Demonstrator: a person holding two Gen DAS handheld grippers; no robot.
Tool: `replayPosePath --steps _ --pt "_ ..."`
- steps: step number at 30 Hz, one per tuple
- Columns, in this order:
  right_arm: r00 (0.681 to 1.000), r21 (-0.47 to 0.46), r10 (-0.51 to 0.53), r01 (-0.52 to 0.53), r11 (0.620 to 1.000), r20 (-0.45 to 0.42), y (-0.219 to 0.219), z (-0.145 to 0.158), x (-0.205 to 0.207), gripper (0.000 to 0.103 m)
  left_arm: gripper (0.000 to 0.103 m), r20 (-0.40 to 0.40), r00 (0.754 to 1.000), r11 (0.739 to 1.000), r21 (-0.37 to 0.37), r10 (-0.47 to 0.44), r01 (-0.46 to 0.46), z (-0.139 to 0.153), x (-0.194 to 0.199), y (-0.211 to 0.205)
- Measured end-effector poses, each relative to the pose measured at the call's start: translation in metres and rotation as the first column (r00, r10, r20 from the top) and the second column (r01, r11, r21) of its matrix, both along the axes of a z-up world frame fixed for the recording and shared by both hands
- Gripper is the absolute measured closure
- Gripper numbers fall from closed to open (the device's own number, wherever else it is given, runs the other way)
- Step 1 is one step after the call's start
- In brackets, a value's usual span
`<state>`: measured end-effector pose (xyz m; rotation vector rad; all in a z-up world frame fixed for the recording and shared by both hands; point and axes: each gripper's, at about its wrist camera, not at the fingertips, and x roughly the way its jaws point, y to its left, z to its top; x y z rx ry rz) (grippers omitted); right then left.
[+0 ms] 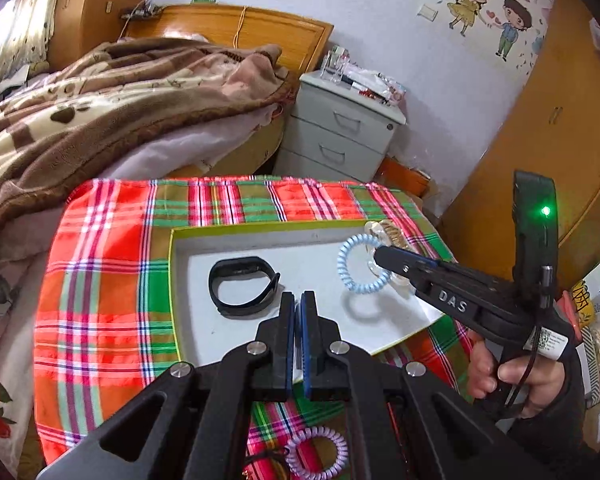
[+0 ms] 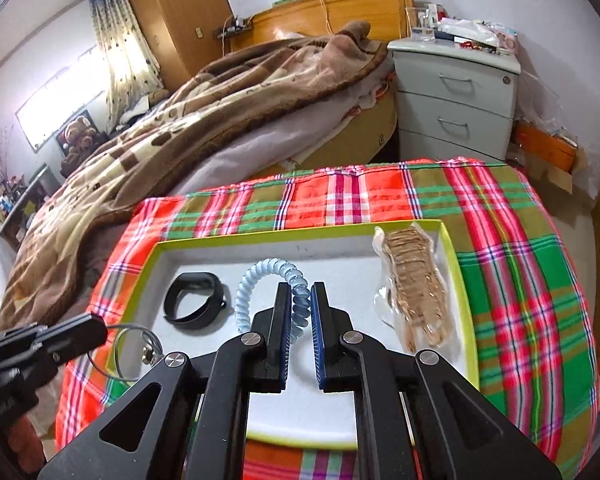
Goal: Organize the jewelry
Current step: 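Carry the grey cord and blue coil into the yellow box with both tools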
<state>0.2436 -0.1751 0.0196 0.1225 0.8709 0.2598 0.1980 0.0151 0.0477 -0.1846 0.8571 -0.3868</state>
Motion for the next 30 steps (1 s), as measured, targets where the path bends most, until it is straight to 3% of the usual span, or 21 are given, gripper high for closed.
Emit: replayPosePath --steps 10,20,30 --pt "0.998 -0.028 0.015 -0.017 0.999 -0.063 0.014 -0.017 0.029 0.093 0.1 -0.086 0.996 0.999 0.033 0.037 -0.034 -0.035 0.018 0.01" --pt "0.994 -0.076 0.026 -0.034 0.997 -0.103 0.027 -0.029 0.046 0.093 0.1 -0.098 0.992 0.992 0.1 0.081 -0.071 -0.048 0.022 0.017" --pt "0.993 -0.09 0.029 -0.039 0.995 -0.113 0.03 -0.036 0.053 0.093 0.099 -0.145 0.985 0.992 0.097 0.093 -0.079 -0.058 0.028 0.019"
